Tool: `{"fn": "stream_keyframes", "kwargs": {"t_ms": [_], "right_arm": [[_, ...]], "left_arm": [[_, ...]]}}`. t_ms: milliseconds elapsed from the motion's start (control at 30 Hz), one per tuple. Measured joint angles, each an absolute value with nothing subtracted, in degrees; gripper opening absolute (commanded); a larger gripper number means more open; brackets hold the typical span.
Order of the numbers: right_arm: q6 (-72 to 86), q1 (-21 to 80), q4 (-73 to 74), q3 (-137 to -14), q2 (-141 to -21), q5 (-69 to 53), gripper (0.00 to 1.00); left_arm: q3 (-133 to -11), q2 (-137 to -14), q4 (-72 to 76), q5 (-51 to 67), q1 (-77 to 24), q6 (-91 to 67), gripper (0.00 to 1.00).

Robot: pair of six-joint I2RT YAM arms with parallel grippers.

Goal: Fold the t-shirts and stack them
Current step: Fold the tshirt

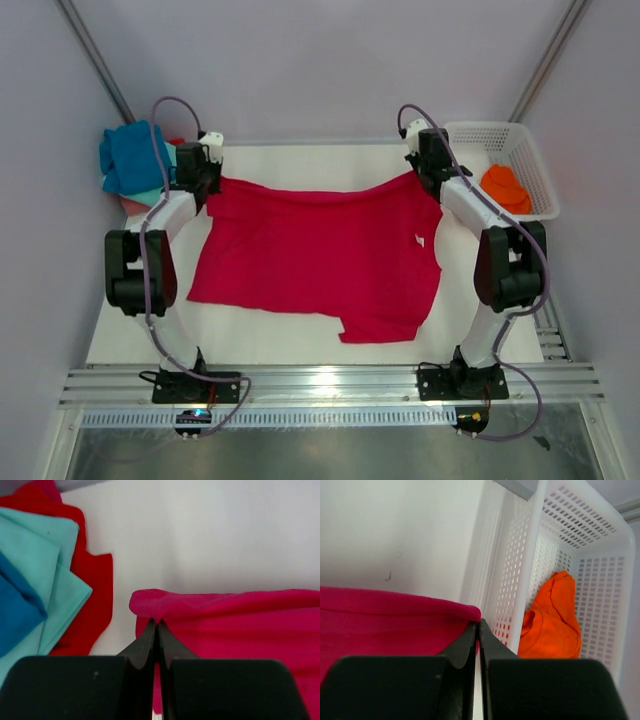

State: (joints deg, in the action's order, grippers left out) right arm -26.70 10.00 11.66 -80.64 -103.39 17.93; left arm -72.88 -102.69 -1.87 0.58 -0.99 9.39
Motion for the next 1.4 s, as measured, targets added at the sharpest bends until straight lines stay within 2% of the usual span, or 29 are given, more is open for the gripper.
{"fn": "stream_keyframes", "kwargs": {"t_ms": [367, 667, 1100, 1400], "right_arm": [[-26.8, 9.6, 10.9, -99.9, -122.6, 19.5, 0.03], [-26.7, 8.5, 12.4, -110.8, -130.6, 21.5, 0.03], [-26.8, 8.1, 13.0, -118.3, -138.2, 23.0, 0.03], [-26.8, 8.1, 14.3, -119.7, -138.9, 23.0, 0.03]], "left_arm": [[-94.3, -123.1, 1.9, -3.4, -2.3, 11.1, 0.0], [-107.4, -135.2, 0.5, -6.2, -3.6, 13.5, 0.0], [-113.7, -141.3, 0.6, -8.1, -4.1, 15.7, 0.0], [-116.1, -143.6, 0.5, -8.5, -4.7, 17.0, 0.0]]}}
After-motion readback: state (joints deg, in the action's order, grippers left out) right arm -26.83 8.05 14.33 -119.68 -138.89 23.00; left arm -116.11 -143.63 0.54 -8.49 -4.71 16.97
